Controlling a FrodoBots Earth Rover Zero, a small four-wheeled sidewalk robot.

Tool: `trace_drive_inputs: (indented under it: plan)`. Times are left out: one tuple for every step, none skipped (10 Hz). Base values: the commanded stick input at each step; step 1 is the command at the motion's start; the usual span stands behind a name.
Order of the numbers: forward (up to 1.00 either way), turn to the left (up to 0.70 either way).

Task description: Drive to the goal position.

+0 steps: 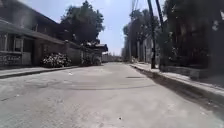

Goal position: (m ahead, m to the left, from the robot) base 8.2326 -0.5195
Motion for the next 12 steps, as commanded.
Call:
trace_drive_inputs:
  plan:
    - [0.70, 0.00]
    - [0.70, 0.00]
    - [0.70, 0.00]
    - [0.70, 0.00]
    - [0.70, 0.00]
    - [0.70, 0.00]
    - [0.70, 0.00]
    - [0.70, 0.00]
    - [0.70, 0.00]
    - [0.70, 0.00]
    - [0.70, 0.00]
    - [0.70, 0.00]
